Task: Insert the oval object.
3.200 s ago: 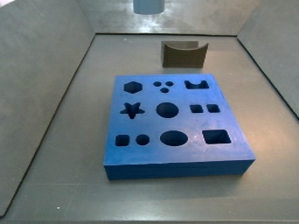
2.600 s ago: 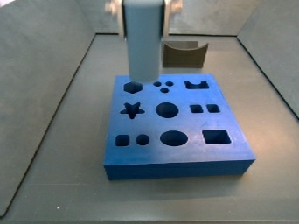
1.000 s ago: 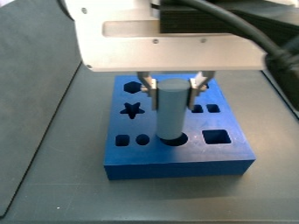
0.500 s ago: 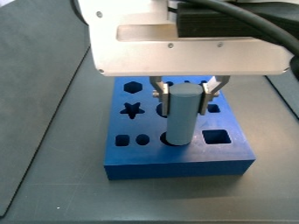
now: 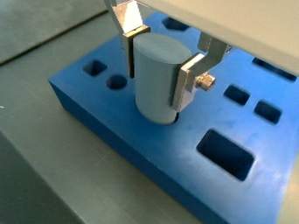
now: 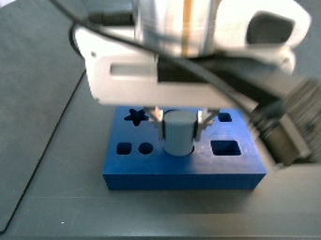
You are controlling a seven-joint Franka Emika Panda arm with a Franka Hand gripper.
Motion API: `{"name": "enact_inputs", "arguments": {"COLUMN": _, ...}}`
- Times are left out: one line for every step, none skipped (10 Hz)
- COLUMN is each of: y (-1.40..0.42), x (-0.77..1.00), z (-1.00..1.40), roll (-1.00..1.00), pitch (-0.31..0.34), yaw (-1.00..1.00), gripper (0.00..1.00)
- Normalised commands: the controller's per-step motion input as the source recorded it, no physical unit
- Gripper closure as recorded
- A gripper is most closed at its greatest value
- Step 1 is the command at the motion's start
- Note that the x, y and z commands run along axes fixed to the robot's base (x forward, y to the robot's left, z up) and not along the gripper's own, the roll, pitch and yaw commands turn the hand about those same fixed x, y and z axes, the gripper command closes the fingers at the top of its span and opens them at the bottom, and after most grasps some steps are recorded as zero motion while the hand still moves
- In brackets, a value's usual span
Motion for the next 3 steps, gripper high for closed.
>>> {"name": "enact_inputs", "arguments": {"y": 0.00, "x": 0.00, "z": -0.39, "roll": 0.01, "pitch": -0.043, "yaw": -0.19, "gripper": 1.00}}
{"name": "enact_inputs", "arguments": {"y": 0.00, "x": 0.00, "z": -0.21, "roll": -0.01, "pitch": -0.020, "yaw": -0.17, "gripper": 1.00}}
{"name": "enact_inputs", "arguments": {"y": 0.05, "x": 0.13, "z": 0.00, "roll": -0.07, "pitch": 0.060, "yaw": -0.03, "gripper": 1.00}}
